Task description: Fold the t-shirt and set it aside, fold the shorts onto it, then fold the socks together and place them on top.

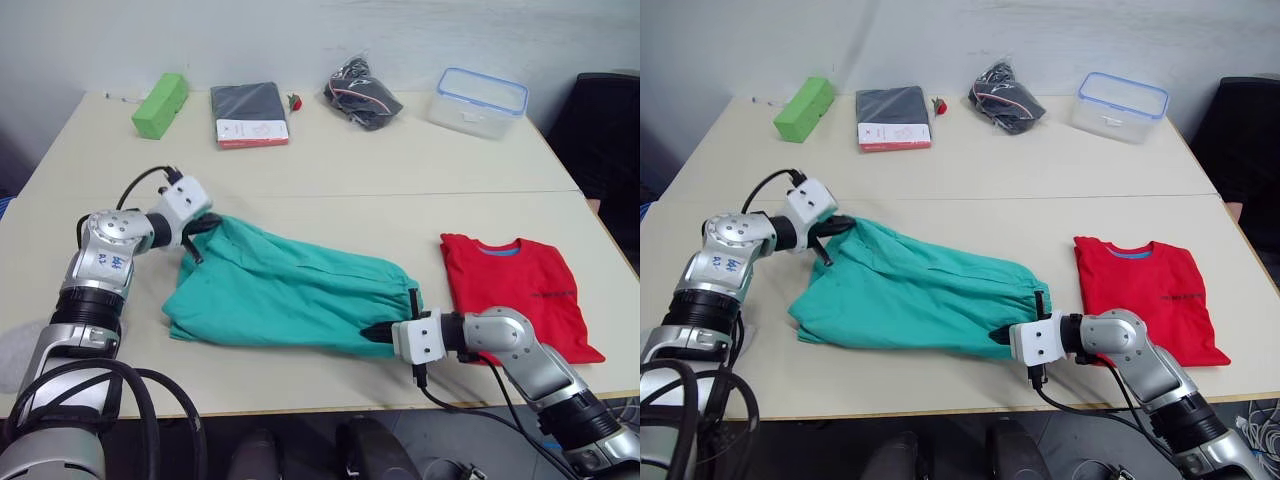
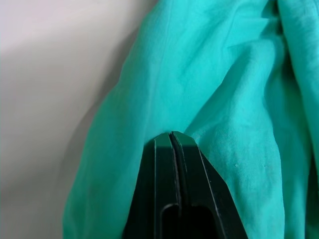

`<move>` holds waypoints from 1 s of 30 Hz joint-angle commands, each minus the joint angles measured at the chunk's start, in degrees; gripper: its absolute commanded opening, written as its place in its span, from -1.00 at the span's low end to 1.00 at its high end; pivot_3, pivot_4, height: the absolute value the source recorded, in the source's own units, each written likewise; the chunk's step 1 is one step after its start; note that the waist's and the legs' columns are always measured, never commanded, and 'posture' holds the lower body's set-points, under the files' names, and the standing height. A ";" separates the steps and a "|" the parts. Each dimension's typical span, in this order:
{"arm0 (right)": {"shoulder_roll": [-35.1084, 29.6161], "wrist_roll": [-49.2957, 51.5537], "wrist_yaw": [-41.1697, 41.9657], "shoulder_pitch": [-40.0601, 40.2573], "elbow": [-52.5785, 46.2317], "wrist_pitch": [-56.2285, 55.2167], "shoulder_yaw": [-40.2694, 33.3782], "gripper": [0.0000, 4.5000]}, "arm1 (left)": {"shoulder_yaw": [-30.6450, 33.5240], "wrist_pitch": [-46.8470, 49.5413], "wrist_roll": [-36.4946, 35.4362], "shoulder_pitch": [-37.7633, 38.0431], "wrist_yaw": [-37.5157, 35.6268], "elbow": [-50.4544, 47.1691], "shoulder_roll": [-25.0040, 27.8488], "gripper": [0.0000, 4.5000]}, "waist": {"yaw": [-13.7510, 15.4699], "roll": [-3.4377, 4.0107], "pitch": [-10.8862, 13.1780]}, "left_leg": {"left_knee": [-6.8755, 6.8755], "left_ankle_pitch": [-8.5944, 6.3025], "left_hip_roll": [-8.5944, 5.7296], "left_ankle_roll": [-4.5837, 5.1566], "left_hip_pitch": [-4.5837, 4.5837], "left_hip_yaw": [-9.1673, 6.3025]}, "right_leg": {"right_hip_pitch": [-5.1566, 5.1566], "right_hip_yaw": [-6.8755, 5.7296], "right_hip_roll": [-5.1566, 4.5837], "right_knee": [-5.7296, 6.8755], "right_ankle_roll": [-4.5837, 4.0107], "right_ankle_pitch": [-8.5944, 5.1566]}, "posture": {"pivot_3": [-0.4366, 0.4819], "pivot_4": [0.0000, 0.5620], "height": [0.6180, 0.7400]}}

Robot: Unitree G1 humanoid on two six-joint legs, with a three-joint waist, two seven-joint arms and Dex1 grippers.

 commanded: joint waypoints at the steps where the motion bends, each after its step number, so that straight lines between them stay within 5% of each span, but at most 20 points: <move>1: -0.45 5.01 1.56 1.74 -2.91 5.65 -1.88 -0.99 | 3.93 7.93 -10.85 5.14 -12.64 -13.78 2.63 -1.00 | -0.14 0.02 0.01 | -0.03 0.00 0.00 -0.01 0.00 0.00 | -0.01 0.00 -0.01 0.02 0.00 0.00 | -0.05 -0.47 1.00; 4: 1.57 15.20 0.57 -0.06 -10.08 17.90 -5.05 -0.99 | 2.46 15.76 -15.90 14.79 -21.03 -30.03 8.64 -1.00 | -0.62 0.10 0.06 | -0.07 0.00 0.04 -0.06 -0.05 -0.01 | -0.10 0.01 0.00 0.04 -0.01 0.00 | -0.05 -0.47 1.00; 8: 4.57 17.55 -1.67 -4.26 -13.90 27.02 -4.44 -0.99 | 0.09 17.52 -14.13 21.17 -20.46 -38.05 10.36 -1.00 | -0.35 0.12 0.08 | -0.04 0.11 0.02 -0.12 -0.06 -0.08 | -0.08 0.01 0.00 0.09 -0.01 -0.01 | -0.05 -0.47 1.00; 13: 7.49 6.11 -4.54 -8.66 -7.36 23.30 2.46 -0.99 | -4.88 11.25 -2.33 21.74 -10.05 -32.02 6.67 -1.00 | 0.22 0.11 0.08 | -0.07 0.07 -0.04 -0.02 0.00 -0.10 | 0.05 0.00 0.03 -0.05 -0.01 0.00 | -0.05 -0.47 1.00; 18: 11.09 -5.56 -12.77 -12.49 5.23 19.37 6.33 -0.99 | -5.44 8.63 1.36 22.31 -5.12 -26.52 3.83 -1.00 | 0.07 0.09 0.06 | -0.04 -0.02 -0.12 0.11 -0.08 -0.02 | -0.05 0.01 -0.11 -0.04 0.00 0.00 | -0.05 -0.47 1.00; 26: 10.15 7.50 -12.09 -12.68 7.65 33.08 -8.47 -0.99 | -4.17 6.46 1.26 26.49 -4.08 -25.69 4.76 -1.00 | -0.04 0.19 -0.01 | -0.04 0.03 -0.10 0.04 0.09 -0.03 | 0.12 0.00 -0.10 0.03 0.00 0.00 | -0.05 -0.47 1.00; 30: 5.92 3.14 -15.69 -15.45 16.25 34.96 -10.65 -0.99 | -3.43 6.06 1.27 28.05 -3.41 -25.86 4.52 -1.00 | -0.34 0.35 -0.09 | -0.06 0.04 -0.08 0.03 0.12 -0.01 | 0.12 0.01 -0.09 0.03 0.00 0.00 | -0.05 -0.47 1.00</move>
